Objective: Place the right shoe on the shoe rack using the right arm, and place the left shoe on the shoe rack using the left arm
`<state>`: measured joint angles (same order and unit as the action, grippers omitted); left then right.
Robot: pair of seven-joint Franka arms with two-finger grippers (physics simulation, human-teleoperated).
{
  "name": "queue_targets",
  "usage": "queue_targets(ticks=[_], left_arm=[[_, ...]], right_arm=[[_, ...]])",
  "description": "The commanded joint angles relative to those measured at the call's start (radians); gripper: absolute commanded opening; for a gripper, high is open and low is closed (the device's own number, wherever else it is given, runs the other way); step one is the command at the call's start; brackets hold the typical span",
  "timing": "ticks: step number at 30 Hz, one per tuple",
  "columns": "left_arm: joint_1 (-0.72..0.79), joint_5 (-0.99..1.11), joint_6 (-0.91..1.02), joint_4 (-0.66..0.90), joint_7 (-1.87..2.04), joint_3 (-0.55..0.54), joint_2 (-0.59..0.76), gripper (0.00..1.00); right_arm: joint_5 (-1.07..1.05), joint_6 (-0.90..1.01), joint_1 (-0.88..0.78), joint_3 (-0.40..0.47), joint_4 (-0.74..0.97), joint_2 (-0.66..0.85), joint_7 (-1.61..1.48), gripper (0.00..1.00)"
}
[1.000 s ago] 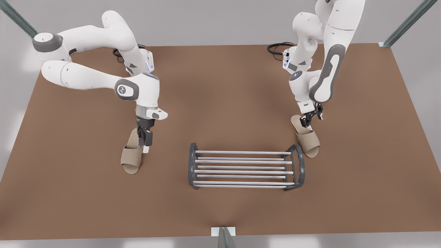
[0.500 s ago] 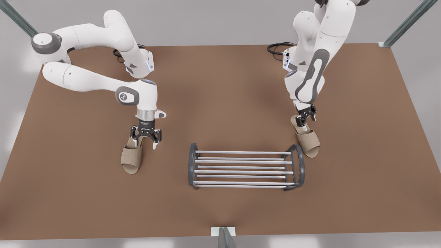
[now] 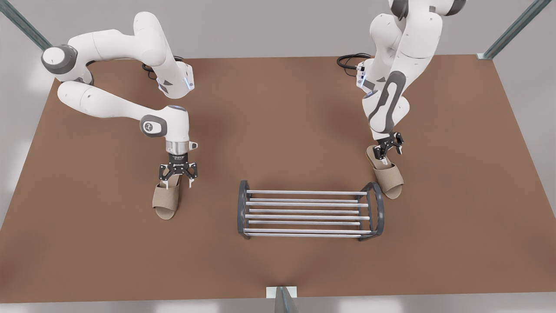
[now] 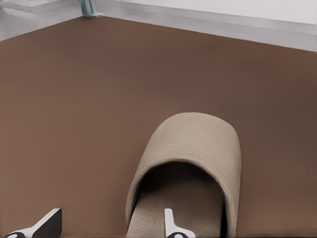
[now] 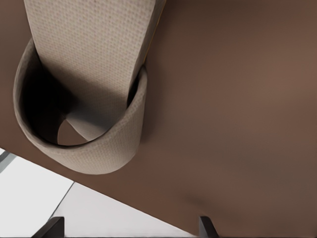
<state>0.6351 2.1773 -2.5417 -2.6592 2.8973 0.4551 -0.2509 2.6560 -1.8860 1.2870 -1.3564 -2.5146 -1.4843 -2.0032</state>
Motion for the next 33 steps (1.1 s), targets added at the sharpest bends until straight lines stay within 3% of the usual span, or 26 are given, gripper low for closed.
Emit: queue_targets(ticks=[1, 4, 9, 17, 33], left_arm=[[0.0, 0.026, 0.005, 0.005, 0.385, 0.0, -0.008, 1.0], [-0.002, 0.03, 0.005, 0.036, 0.385, 0.0, -0.034, 1.0], [-0.006, 0.053, 0.003, 0.062, 0.385, 0.002, -0.048, 1.0], [-0.002, 0.067, 0.005, 0.081, 0.385, 0.016, -0.045, 1.0], [-0.006, 0.116, 0.034, 0.136, 0.384, 0.025, -0.076, 1.0]], right_arm=[[0.064, -0.074, 0.02, 0.0, -0.006, -0.019, -0.203, 1.0], [0.064, -0.096, 0.041, 0.014, -0.013, -0.027, -0.026, 1.0], [0.081, -0.12, 0.066, 0.06, -0.029, -0.04, 0.014, 1.0], [0.094, -0.209, 0.178, 0.083, -0.029, -0.103, 0.014, 1.0], [0.159, -0.272, 0.195, 0.161, 0.005, -0.146, 0.015, 1.0]])
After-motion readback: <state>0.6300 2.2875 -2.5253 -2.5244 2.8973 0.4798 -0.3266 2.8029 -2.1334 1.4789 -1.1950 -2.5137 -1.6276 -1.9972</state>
